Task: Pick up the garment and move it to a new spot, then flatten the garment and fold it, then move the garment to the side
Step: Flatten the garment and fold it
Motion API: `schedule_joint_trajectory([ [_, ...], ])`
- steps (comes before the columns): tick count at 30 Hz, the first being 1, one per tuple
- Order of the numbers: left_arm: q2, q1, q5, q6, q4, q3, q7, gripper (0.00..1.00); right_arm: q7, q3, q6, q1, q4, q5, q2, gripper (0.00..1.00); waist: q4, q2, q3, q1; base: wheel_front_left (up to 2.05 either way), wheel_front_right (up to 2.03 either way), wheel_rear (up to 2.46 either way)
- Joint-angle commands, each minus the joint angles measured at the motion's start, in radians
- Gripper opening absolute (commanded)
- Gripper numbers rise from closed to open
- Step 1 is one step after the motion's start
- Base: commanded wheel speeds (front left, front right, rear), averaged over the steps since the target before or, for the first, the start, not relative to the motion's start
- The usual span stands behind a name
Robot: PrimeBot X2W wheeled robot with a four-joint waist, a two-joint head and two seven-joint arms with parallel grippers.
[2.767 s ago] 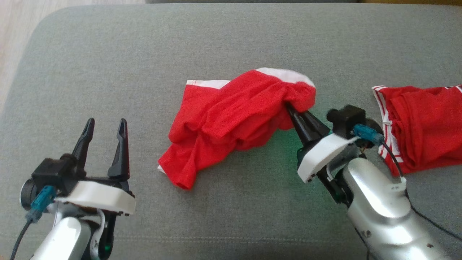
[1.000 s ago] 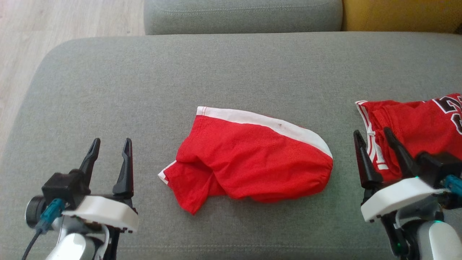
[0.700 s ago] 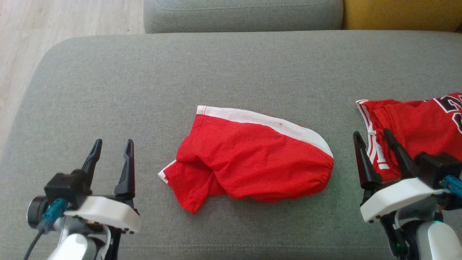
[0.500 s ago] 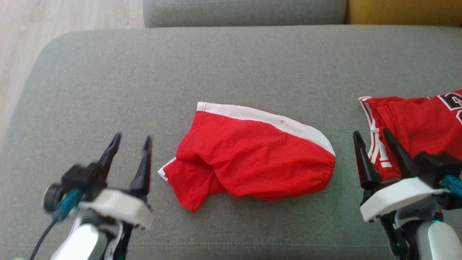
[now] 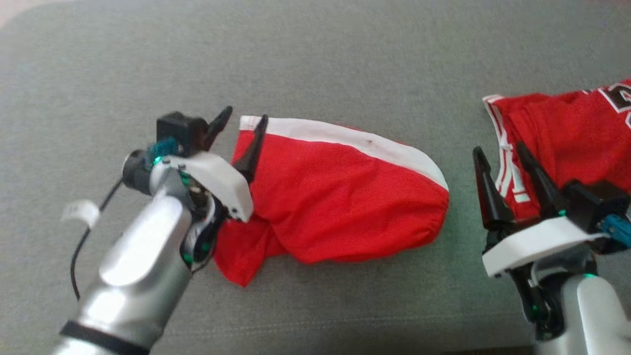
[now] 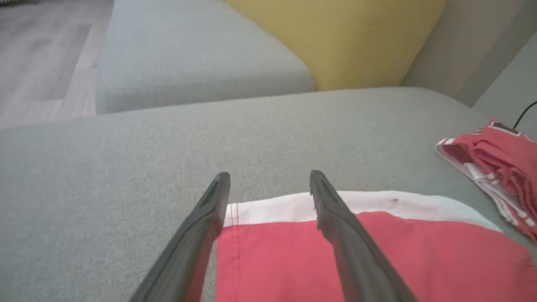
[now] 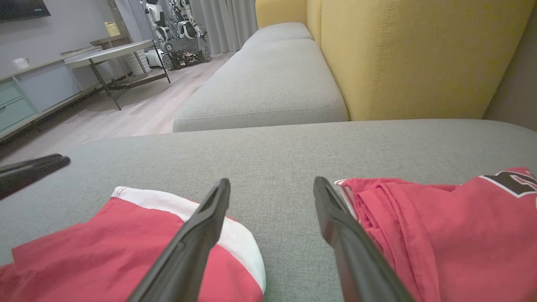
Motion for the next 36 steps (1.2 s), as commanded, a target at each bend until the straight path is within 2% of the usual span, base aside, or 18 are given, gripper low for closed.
schedule_joint_trajectory([
  [1, 0.011, -0.067, -0.013, -0.013, 0.027, 0.039, 0.005, 1.00, -0.011, 0.031, -0.001, -0.042, -0.035, 0.009, -0.002, 1.00, -0.033, 0.0000, 0.035, 0.0000, 0.00, 0.00, 0.00],
  [8, -0.032, -0.190, -0.055, -0.066, 0.384, 0.060, 0.004, 1.00, -0.029, 0.051, -0.001, -0.062, -0.014, 0.021, -0.002, 1.00, -0.081, 0.0000, 0.078, 0.0000, 0.00, 0.00, 0.00],
  [14, -0.063, -0.249, -0.078, -0.117, 0.557, 0.061, -0.006, 1.00, -0.039, 0.044, -0.001, -0.064, -0.005, 0.028, -0.002, 1.00, -0.096, 0.0000, 0.094, 0.0000, 0.00, 0.00, 0.00],
  [15, -0.066, -0.256, -0.078, -0.126, 0.577, 0.057, -0.010, 0.81, -0.039, 0.043, -0.001, -0.064, -0.005, 0.029, -0.002, 1.00, -0.098, 0.0000, 0.095, 0.0000, 0.00, 0.00, 0.00],
  [17, -0.073, -0.269, -0.075, -0.140, 0.610, 0.048, -0.026, 0.00, -0.040, 0.039, -0.001, -0.064, -0.004, 0.030, -0.002, 1.00, -0.100, 0.0000, 0.096, 0.0000, 0.00, 0.00, 0.00],
  [26, -0.094, -0.312, -0.069, -0.170, 0.702, 0.024, -0.108, 0.00, -0.005, 0.014, -0.001, -0.070, 0.016, 0.013, -0.002, 1.00, -0.085, 0.0000, 0.083, 0.0000, 0.00, 0.00, 0.00],
  [30, -0.096, -0.325, -0.082, -0.182, 0.717, 0.015, -0.122, 0.00, 0.055, 0.066, -0.001, -0.074, 0.093, 0.023, -0.025, 1.00, -0.072, 0.0000, 0.083, 0.0000, 0.00, 0.00, 0.00],
  [36, -0.087, -0.328, -0.106, -0.189, 0.728, -0.004, -0.133, 0.00, 0.067, 0.137, -0.001, -0.113, 0.230, 0.080, -0.030, 1.00, -0.068, 0.0000, 0.091, 0.0000, 0.00, 0.00, 0.00],
])
